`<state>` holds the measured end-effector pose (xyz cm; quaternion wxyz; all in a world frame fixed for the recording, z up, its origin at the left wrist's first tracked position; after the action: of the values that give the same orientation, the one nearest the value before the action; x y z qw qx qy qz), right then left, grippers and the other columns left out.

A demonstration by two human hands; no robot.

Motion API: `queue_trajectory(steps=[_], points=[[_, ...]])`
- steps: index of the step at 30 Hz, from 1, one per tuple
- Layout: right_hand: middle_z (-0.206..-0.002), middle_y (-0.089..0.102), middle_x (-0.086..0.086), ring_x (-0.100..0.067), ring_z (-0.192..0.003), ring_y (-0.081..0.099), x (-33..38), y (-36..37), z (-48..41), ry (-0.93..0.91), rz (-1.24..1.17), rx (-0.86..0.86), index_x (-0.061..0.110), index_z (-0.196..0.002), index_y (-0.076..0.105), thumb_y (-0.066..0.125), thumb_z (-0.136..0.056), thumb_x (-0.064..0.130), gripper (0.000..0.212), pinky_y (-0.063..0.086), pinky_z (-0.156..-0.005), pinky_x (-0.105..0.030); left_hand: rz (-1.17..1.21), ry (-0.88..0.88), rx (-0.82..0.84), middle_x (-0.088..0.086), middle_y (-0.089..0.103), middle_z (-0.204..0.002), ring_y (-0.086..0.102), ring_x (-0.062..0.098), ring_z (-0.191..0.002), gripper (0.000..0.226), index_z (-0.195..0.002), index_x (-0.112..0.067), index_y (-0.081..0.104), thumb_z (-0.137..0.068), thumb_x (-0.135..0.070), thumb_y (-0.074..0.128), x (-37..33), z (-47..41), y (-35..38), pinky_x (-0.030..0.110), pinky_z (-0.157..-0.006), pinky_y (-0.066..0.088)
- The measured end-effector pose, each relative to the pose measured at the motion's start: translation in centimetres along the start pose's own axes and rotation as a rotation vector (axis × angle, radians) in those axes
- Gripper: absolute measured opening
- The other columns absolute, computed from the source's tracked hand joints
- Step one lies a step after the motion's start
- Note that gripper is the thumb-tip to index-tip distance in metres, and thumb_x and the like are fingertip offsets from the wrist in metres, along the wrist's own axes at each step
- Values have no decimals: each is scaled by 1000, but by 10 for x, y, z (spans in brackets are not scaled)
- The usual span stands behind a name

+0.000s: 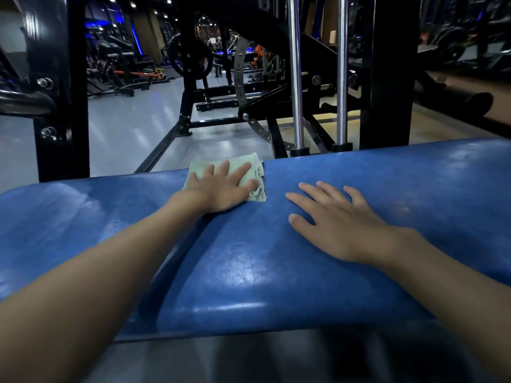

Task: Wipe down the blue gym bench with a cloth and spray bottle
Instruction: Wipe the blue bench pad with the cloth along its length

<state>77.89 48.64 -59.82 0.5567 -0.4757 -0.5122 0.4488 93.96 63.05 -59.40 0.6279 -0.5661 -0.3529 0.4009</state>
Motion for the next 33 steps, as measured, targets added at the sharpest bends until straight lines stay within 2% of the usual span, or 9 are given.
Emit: queue_trajectory(steps=[2, 5, 9, 13, 17, 20, 24, 29, 33], points=[[-164, -3, 15, -10, -150, -9, 0, -1, 1, 4, -12, 3, 46, -153, 7, 12, -96, 60, 59, -5, -120, -51, -12, 27, -8, -3, -2, -168, -1, 28, -153, 69, -152, -56, -2, -88, -79, 11, -7, 32, 4, 59, -119, 1], [-164, -3, 16, -10, -150, -8, 0, -2, 1, 7, -22, 6, 46, -153, 6, 12, -96, 60, 59, -6, -120, -50, -22, 78, -34, -4, -1, -167, -1, 25, -153, 78, -150, -57, -4, -77, -82, 1, -19, 92, 10, 58, -119, 4], [-165, -1, 14, -12, -151, -7, 1, -2, 3, 21, 3, 40, 44, -154, 8, 13, -98, 60, 58, -5, -120, -52, -64, 126, -74, -4, -9, -167, -6, 26, -153, 82, -145, -59, -18, -67, -80, -13, -33, 175, 18, 55, -120, 2], [-164, 11, 13, -12, -151, 2, 10, -20, -2, 9, 10, -46, 40, -152, 23, 22, -99, 57, 56, -4, -119, -56, -56, 126, -83, -5, -13, -166, -10, 25, -153, 76, -140, -62, -25, -68, -80, -12, -35, 205, 22, 54, -120, -3], [-164, 5, 16, -7, -150, -3, 25, -8, -5, -19, -72, 1, 44, -153, 13, 17, -100, 56, 56, -5, -120, -52, -16, 127, -68, -7, -9, -167, -5, 24, -153, 79, -144, -63, -15, -67, -83, -8, -29, 176, 18, 56, -120, 2], [-164, -1, 17, -7, -150, -7, 26, 2, -6, -26, -33, 7, 45, -153, 9, 10, -99, 59, 57, -7, -120, -51, 0, 105, -42, -7, -3, -167, 0, 24, -153, 72, -146, -63, -5, -78, -82, 5, -14, 129, 14, 57, -119, 2], [-164, -3, 18, -5, -150, -9, 26, 1, -6, -20, -22, 4, 45, -153, 10, 11, -98, 59, 57, -6, -120, -51, 6, 56, -26, -6, -2, -167, 0, 27, -153, 62, -148, -61, 0, -90, -77, 17, 8, 49, 6, 59, -119, 2], [-164, -1, 17, -5, -150, -8, 27, 0, -6, -21, -12, -9, 45, -152, 10, 12, -97, 59, 57, -4, -120, -51, 57, -3, -9, -4, 4, -167, 3, 29, -153, 67, -149, -59, 4, -87, -80, 18, 28, -22, -6, 62, -117, 2], [-164, 0, 17, -6, -150, -6, 26, 0, -6, -12, -7, -24, 46, -152, 10, 12, -96, 59, 58, -2, -120, -51, 23, -2, -10, -2, 3, -168, 3, 30, -153, 67, -150, -58, 2, -88, -79, 15, 27, -18, -5, 60, -118, 2]])
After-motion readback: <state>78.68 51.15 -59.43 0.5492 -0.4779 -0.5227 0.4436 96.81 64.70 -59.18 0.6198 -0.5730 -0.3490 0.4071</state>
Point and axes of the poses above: each hand's wrist, its own z-axis away from the middle knuckle, its own y-axis out of the palm, x = y × z, the point moved 10 cm from there along -z, towards the middle knuckle
